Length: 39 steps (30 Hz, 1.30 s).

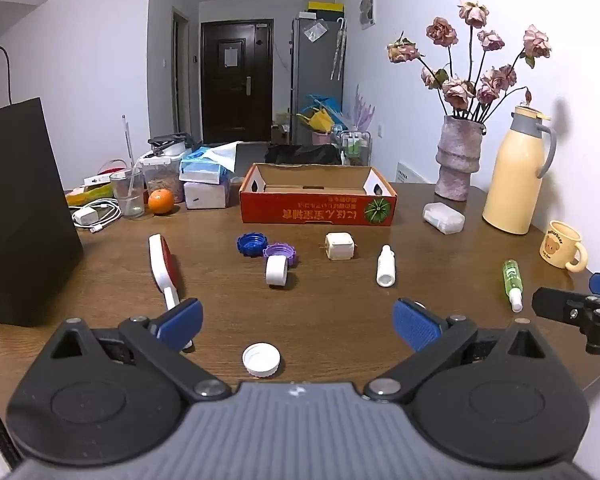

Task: Organize rigid objects

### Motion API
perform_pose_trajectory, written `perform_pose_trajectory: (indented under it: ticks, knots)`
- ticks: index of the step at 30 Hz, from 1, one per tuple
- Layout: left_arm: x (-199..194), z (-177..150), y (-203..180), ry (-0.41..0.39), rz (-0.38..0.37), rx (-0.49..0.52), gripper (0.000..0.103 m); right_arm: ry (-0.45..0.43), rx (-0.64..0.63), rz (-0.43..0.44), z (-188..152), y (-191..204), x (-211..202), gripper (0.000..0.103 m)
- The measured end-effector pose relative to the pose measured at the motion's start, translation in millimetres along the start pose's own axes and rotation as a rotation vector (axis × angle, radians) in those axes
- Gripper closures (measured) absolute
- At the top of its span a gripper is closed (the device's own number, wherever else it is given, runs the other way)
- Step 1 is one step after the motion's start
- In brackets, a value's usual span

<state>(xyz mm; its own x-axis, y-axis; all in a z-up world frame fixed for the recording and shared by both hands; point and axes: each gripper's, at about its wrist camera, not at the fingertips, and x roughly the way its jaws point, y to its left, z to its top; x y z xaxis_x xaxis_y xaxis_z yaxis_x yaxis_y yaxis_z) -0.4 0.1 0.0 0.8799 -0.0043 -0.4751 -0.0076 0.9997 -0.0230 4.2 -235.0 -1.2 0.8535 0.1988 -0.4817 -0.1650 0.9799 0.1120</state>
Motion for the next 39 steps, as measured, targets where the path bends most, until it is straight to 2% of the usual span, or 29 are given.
perform_pose_trajectory:
  ticks: [7, 12, 39]
  knots:
    - [-0.4, 10.3, 1.2, 0.024, 0.0, 0.009, 0.0, -0.001, 0.005, -0.006, 0.9, -3.4, -1.3, 0.0]
    - [-0.7, -0.8, 1.0, 0.016, 0.007, 0.011, 0.0, 0.0, 0.005, -0.007, -2.5, 3.2, 0.3, 0.0]
    - [4.7, -1.9, 1.3, 0.028, 0.014, 0.006, 0.0, 0.024, 0.006, -0.03, -0.1, -0.3, 5.7, 0.0]
